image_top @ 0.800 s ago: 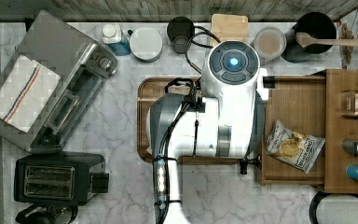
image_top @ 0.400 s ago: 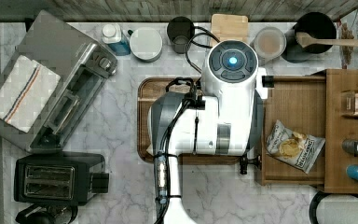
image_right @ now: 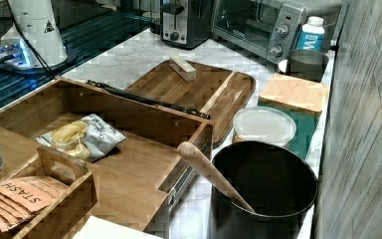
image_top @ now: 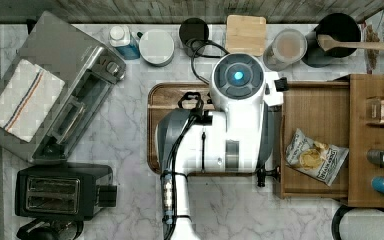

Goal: Close the drawer.

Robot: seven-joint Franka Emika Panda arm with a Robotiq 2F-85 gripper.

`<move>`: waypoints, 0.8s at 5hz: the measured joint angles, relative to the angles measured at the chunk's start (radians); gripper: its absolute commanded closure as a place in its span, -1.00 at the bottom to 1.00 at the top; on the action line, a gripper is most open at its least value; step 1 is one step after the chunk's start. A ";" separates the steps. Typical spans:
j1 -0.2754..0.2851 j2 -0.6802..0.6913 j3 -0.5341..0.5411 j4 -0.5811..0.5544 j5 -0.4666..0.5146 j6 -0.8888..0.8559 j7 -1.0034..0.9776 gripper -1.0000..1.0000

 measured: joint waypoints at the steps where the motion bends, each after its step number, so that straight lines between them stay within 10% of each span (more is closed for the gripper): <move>1: 0.003 -0.003 0.012 -0.070 -0.029 0.130 -0.130 1.00; 4: 0.003 0.053 0.014 -0.219 -0.151 0.240 -0.325 1.00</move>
